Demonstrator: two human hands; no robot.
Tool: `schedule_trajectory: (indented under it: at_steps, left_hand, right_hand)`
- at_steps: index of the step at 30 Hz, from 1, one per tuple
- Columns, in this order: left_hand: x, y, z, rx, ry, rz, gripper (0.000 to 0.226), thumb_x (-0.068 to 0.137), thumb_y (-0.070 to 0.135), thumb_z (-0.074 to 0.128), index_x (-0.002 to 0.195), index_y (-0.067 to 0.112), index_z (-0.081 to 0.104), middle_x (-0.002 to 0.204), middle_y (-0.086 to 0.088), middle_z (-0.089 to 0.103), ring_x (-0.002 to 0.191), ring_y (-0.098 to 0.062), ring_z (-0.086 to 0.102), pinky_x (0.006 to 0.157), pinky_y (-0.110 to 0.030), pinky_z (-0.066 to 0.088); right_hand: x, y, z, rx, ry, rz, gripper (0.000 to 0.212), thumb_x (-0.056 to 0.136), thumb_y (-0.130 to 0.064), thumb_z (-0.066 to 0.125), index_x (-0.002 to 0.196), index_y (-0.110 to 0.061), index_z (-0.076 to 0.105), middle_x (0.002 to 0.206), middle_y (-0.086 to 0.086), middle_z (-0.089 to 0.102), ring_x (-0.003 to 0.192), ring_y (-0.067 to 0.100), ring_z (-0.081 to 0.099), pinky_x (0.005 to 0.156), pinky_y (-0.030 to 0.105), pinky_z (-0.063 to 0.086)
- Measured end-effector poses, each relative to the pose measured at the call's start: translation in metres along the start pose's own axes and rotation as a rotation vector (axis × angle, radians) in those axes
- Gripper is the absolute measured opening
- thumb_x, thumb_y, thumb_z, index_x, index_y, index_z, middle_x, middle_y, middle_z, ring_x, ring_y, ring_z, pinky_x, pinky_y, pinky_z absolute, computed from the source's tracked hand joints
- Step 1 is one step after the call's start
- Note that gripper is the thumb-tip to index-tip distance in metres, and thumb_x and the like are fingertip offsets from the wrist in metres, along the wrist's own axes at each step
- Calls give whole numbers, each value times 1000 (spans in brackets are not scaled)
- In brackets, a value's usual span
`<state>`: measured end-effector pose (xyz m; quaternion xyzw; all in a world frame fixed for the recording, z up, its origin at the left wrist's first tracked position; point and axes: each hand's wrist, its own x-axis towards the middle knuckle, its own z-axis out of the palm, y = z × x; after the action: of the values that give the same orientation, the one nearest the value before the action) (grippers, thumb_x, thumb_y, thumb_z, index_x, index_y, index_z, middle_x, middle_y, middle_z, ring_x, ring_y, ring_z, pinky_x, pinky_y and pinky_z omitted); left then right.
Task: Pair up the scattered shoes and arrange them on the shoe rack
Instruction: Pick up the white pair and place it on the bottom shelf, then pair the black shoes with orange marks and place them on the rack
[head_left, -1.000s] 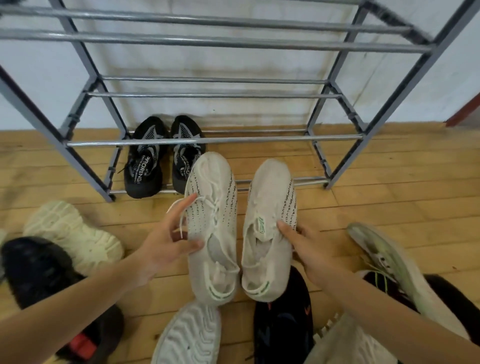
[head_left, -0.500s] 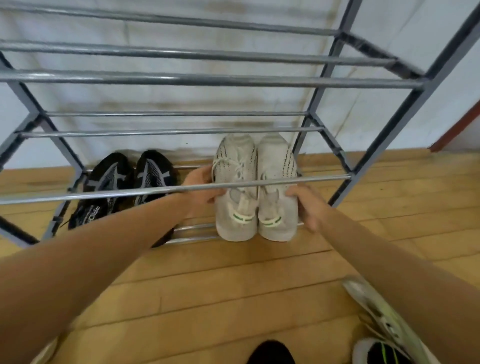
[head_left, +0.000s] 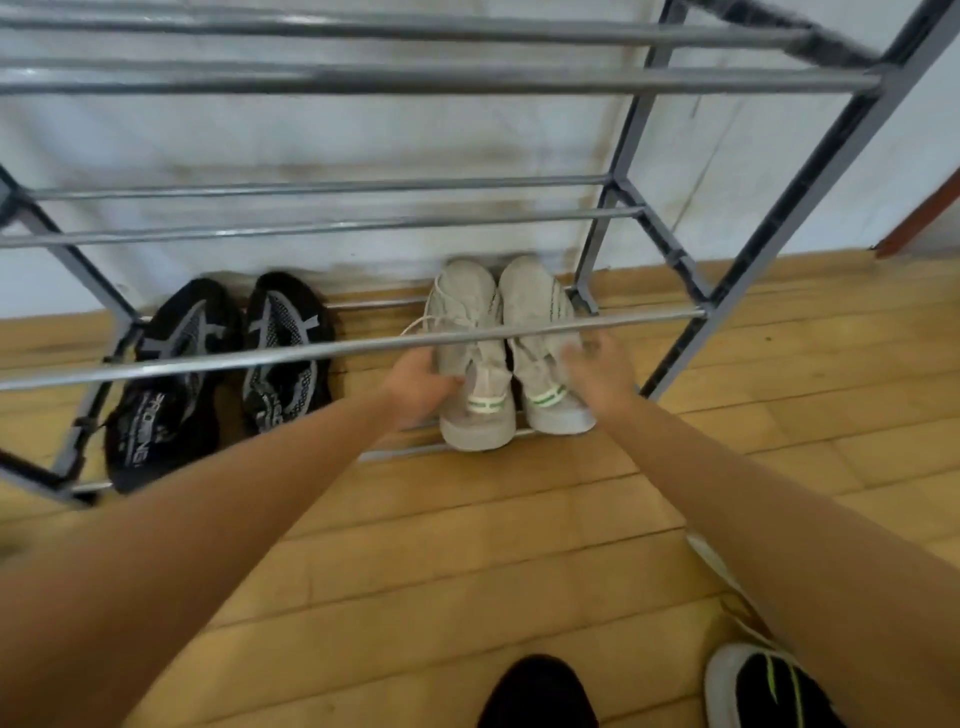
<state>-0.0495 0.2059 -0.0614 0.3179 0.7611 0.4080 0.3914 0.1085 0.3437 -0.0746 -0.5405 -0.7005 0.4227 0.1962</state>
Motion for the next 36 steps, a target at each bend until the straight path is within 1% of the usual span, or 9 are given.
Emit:
schedule_trajectory:
  at_steps: [4,8,13,18,21,24,27,31,36]
  left_hand:
    - [-49,-14,-12,30,-62,199,71,88,7,61,148,20,26,146,15,29,133,-3,30,90,-2,39]
    - [-129,-51,17,266,-51,348,73,85,25,64,148,25,26,152,3,32,139,-11,30,113,-30,31]
    - [-230,-88,80,204,-269,189,80,87,22,65,149,29,14,144,17,21,136,-1,22,113,-18,17]
    - [-284,-108,103,213,-285,132,91,78,17,72,149,22,16,149,0,30,134,-10,31,109,-21,26]
    - [-292,-107,95,283,-246,0,86,68,28,78,138,28,27,127,3,45,120,-15,45,102,-30,41]
    - [-299,-100,99,126,-282,-256,73,67,14,81,128,15,42,119,-8,60,109,-22,59,92,-32,51]
    - [-304,-102,106,-78,-194,-366,69,72,-5,74,131,3,41,121,-18,59,111,-31,58,93,-40,50]
    - [-303,-77,85,-183,-163,-143,72,78,0,71,133,28,36,114,-7,52,95,-20,61,68,-28,56]
    - [-284,-13,68,-216,-290,97,72,77,1,71,115,55,42,105,-7,70,90,-18,72,66,-22,59]
  right_hand:
    - [-61,5,-24,133,-15,-156,56,88,-42,47,141,-25,42,146,1,41,132,19,42,107,38,39]
    - [-147,27,-37,180,-96,-97,41,96,-23,50,137,-19,47,136,-2,45,118,8,42,91,17,36]
    - [-256,73,-22,100,-258,180,53,90,-18,55,140,-25,37,135,-3,38,128,16,38,101,27,35]
    - [-319,92,-7,-75,-308,336,73,73,-23,66,138,-19,35,131,8,48,121,27,49,100,43,47]
    - [-316,90,-5,-148,-300,424,76,69,-24,71,135,-12,36,129,12,52,118,30,53,96,42,50]
    - [-309,84,-9,-58,-316,639,67,73,-24,73,131,-5,45,125,15,57,111,30,58,90,39,54]
    - [-310,85,-14,48,-357,654,46,88,-25,60,129,-5,51,125,14,59,114,30,56,97,38,49]
    - [-306,71,-43,411,-315,582,42,92,-27,56,130,-9,51,124,8,60,114,26,56,93,36,50]
    - [-291,34,-102,622,-202,361,35,92,-20,59,120,1,59,105,12,65,85,19,63,59,23,52]
